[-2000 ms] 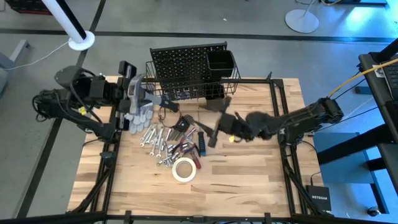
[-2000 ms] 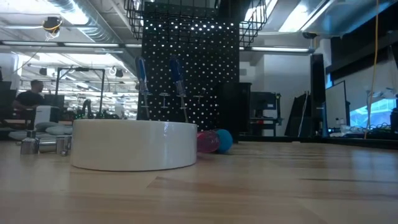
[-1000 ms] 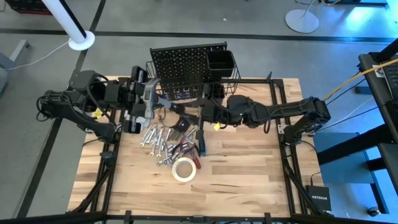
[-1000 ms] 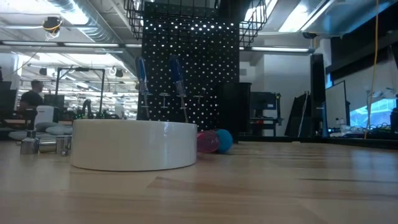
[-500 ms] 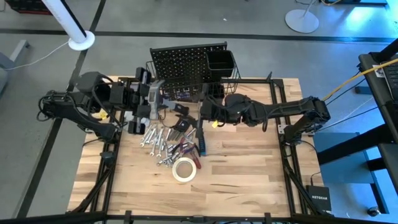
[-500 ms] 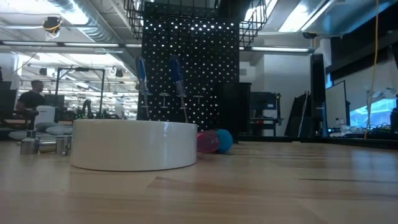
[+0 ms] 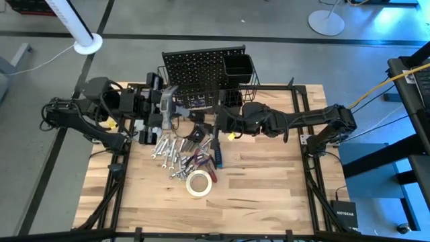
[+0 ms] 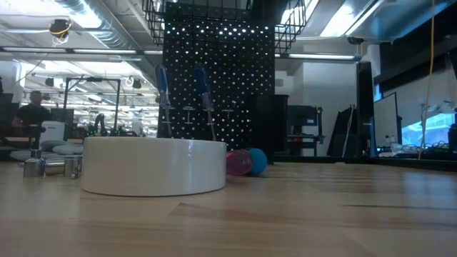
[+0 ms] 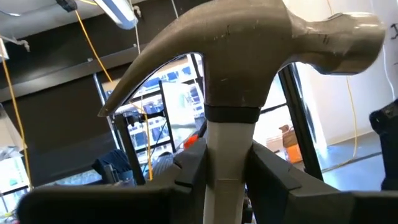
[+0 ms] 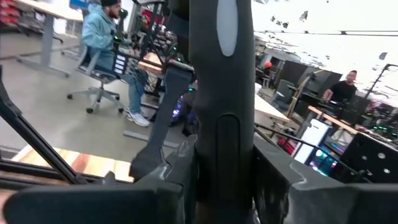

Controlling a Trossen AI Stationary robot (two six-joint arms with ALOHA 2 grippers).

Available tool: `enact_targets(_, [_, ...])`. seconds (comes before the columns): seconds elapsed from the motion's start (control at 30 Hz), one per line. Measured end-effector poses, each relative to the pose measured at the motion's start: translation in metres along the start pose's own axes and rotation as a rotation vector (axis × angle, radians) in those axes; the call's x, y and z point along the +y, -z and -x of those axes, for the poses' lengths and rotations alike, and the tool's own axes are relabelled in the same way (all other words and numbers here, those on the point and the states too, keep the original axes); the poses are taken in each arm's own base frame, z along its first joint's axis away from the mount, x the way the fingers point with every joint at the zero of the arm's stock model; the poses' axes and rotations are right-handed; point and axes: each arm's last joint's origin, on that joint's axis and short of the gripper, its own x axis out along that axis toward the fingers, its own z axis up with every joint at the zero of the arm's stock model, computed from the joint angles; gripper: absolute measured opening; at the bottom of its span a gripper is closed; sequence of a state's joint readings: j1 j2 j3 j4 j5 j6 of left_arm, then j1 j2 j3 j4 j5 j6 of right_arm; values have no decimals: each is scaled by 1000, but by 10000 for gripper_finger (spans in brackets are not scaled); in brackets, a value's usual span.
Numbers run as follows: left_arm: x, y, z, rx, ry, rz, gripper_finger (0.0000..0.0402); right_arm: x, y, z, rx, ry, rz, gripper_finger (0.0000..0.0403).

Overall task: Hang tools onto peg board
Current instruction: Put the hammer into the wire basket on the pegboard

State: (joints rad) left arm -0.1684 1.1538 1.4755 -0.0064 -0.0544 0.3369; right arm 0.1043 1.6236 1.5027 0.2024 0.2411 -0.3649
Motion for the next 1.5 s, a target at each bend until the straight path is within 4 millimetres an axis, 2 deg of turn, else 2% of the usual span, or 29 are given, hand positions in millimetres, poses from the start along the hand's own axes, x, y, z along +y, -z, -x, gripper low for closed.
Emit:
enact_targets(0.17, [2,4,4,99,-80,-18,146,-4,-4,7,31,28,20,109])
enact_targets(0.33, [10,0,26,310,-178,-50,186,-13,-12,23,93,59,20,109])
enact_targets(0.57, [18,-6,61,643,-263,-2,204,-20,-9,46,283,80,14,109])
enact_targets(0.67, [22,-11,67,726,-297,2,202,-22,-5,53,362,107,10,109])
enact_targets(0.83, [27,-28,60,803,-297,-1,202,-28,-11,60,457,130,4,109])
enact_targets(1.03, [34,-50,41,871,-277,-33,205,-32,-17,65,526,153,-9,109])
enact_targets(1.07, [32,-46,32,882,-272,-49,206,-32,-16,66,534,152,-11,109])
enact_targets(1.2, [28,-37,24,905,-238,-106,206,-30,-8,68,611,146,-30,109])
enact_targets(1.5, [20,-32,40,1030,-224,-36,206,-17,22,65,780,129,-58,109])
